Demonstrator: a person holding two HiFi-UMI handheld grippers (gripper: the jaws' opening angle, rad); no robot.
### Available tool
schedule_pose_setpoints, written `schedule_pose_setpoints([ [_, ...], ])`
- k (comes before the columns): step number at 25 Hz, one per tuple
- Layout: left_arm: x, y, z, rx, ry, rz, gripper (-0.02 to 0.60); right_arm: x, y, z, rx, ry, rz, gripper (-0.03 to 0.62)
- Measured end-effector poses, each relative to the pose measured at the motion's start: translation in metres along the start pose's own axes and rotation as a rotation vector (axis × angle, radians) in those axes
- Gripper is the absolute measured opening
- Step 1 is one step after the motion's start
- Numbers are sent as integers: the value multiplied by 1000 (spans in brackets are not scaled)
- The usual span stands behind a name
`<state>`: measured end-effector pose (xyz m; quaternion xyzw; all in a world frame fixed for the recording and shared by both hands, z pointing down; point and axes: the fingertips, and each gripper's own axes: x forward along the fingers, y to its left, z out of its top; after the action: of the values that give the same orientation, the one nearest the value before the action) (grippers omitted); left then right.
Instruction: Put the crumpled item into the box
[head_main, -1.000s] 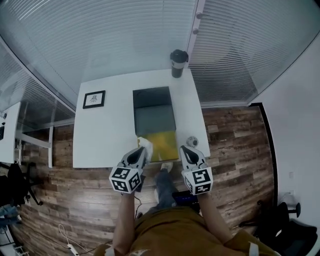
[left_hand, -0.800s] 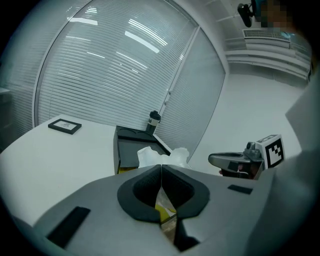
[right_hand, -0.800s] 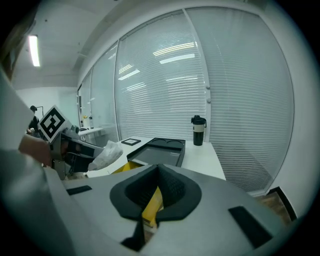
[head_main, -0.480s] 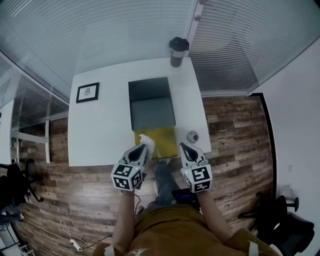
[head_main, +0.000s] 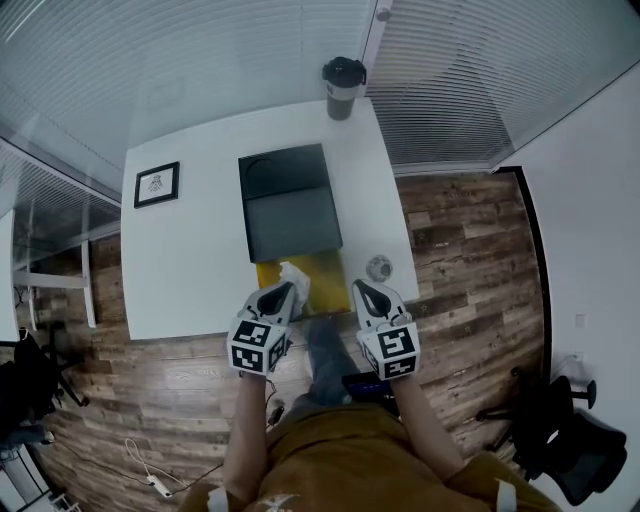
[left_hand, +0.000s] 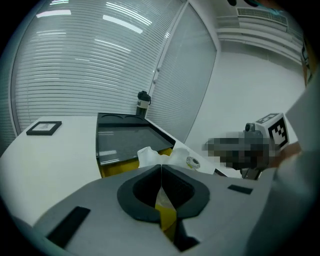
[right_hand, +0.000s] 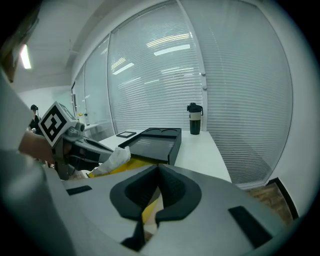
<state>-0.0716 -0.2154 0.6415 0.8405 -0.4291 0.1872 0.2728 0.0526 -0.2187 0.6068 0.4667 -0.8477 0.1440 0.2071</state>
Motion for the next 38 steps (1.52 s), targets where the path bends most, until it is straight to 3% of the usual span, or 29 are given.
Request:
schedule_pose_setpoints([
  [14,31,-11,-11,216,179,-26,28,13,-8,-8,19,28,28,12],
  [22,48,-24,-30,255,296,-101,29,16,-11,-7,24,27,21,12],
  [29,55,-26,-40,286,372,-89,29,14,-15,-7,52,31,20,12],
  [38,58,-27,-44,322,389,-74,35,15,-10,-4,49,22,49,12],
])
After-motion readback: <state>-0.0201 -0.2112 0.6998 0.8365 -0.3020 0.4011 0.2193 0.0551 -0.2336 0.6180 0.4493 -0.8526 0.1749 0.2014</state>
